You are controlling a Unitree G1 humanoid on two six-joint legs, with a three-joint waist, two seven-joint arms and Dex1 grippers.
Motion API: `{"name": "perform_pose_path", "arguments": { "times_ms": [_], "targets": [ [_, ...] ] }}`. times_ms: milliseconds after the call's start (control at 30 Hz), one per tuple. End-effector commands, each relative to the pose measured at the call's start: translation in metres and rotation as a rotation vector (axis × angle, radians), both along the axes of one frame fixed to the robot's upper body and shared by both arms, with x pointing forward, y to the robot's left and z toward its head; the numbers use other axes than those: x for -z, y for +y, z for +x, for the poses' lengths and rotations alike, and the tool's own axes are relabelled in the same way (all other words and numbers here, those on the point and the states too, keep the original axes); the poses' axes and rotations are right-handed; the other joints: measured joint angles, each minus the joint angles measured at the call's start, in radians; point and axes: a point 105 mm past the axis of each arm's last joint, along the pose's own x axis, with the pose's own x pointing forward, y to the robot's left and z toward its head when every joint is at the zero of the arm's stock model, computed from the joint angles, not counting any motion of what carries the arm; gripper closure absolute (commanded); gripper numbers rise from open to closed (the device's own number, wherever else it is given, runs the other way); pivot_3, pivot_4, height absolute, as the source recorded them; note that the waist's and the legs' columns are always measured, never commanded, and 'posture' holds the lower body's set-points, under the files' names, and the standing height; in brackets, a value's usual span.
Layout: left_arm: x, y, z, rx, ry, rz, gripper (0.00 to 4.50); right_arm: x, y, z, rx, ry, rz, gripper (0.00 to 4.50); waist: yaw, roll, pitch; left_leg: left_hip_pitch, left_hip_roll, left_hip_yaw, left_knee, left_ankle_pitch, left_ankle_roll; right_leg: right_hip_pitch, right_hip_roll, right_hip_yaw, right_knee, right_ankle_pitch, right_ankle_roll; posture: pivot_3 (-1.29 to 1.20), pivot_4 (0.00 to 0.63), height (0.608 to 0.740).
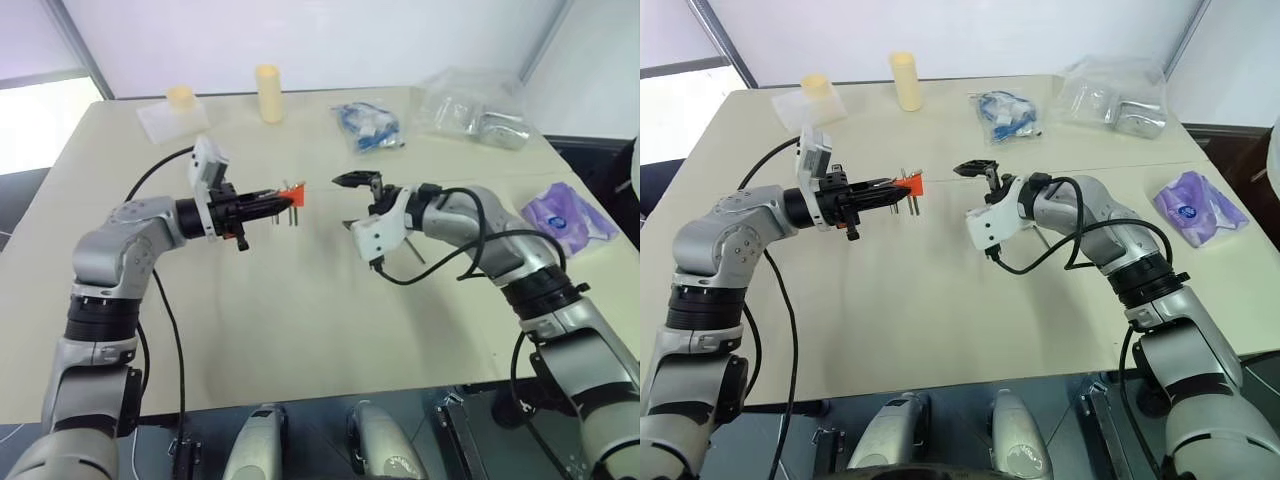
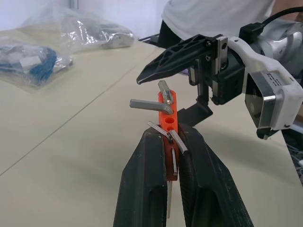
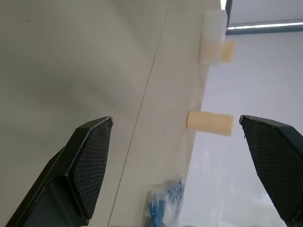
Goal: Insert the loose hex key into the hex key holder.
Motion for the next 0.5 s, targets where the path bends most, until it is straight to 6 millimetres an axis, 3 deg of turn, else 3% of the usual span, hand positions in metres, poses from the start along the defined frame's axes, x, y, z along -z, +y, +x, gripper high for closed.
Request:
{"name": "perform_pose_path", "arguments": {
  "times_ms": [33, 500],
  "targets": [
    [-0.01, 0.002, 0.0, -0.007, -0.052, 0.002, 4.5, -0.019, 0.01, -0.011, -0.058, -0.05, 0.043, 0.06, 0.001, 0.0, 0.0, 0.0, 0.0, 0.0, 0.0, 0.0, 0.0, 0.0, 0.0, 0.0, 0.0, 0.0, 0.0, 0.0, 0.15, 0.74],
    [-0.008, 0.002, 0.004, -0.016, -0.053, 0.01, 4.5, -0.023, 0.023, -0.024, -0.107, -0.044, 0.058, 0.06, 0.002, 0.0, 0.0, 0.0, 0.0, 0.0, 0.001, 0.0, 0.0, 0.0, -0.001, 0.0, 0.0, 0.0, 0.0, 0.0, 0.15, 0.74]
  ]
}}
